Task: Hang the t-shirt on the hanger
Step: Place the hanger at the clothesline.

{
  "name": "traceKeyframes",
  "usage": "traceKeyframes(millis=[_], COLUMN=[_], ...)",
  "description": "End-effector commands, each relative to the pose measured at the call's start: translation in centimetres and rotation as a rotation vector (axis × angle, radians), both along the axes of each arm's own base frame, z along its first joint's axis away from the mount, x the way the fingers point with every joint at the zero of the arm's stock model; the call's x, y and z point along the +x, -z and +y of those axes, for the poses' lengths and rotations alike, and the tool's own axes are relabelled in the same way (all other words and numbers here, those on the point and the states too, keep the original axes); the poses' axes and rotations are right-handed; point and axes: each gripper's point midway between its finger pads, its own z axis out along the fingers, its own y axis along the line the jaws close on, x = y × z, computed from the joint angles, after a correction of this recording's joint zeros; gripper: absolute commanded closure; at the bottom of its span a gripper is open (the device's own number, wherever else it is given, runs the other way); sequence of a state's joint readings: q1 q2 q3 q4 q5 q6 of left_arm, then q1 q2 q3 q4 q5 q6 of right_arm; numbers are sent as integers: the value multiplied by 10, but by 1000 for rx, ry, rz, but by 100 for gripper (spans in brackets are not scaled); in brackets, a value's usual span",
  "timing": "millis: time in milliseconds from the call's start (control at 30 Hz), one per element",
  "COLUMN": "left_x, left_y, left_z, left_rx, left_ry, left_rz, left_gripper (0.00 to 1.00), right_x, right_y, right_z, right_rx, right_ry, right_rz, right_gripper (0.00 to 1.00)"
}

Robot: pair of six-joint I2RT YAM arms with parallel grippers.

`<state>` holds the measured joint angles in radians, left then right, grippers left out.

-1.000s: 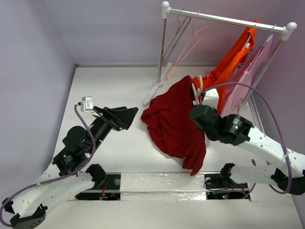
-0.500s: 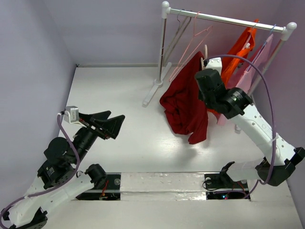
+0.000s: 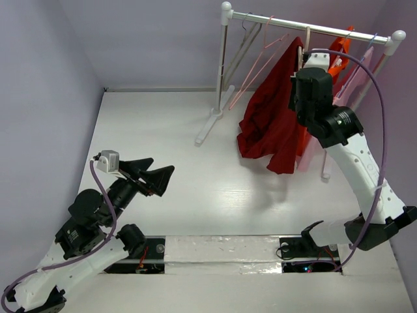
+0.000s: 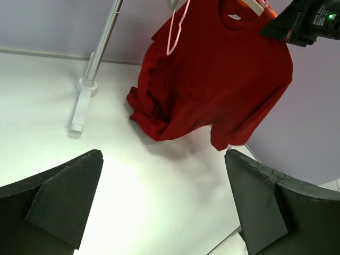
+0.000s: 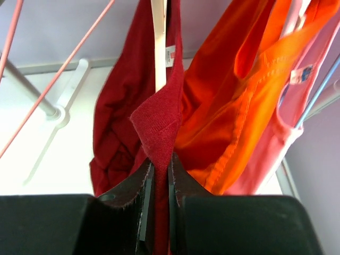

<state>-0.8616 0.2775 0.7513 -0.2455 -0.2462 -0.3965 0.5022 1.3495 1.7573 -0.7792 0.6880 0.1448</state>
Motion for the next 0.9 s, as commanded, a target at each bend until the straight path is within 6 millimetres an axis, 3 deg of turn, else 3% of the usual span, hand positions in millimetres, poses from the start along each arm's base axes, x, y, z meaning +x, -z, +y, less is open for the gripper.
traceKeyframes(millis=[0, 300, 533, 633, 867], left_x=[-1, -3, -3, -2, 1], left_y=[-8, -4, -3, -1, 0], left_z=[3, -4, -7, -8, -8], left_rx=[-5, 8, 13, 16, 23], left_ry=[-5, 33, 42, 44, 38], left_rz=[-37, -36, -34, -31, -29], left_gripper=[1, 1, 1, 1, 1], right_x=[12, 34, 59, 66, 74], right_y=[-58, -80, -73, -66, -27], right_z=[-5, -12, -21, -22, -16], right_rx=[32, -11, -20, -27, -49], right_ry=[17, 58, 86, 92, 73], right_rz=[-183, -211, -190, -176, -111], right_gripper=[100, 100, 100, 100, 100])
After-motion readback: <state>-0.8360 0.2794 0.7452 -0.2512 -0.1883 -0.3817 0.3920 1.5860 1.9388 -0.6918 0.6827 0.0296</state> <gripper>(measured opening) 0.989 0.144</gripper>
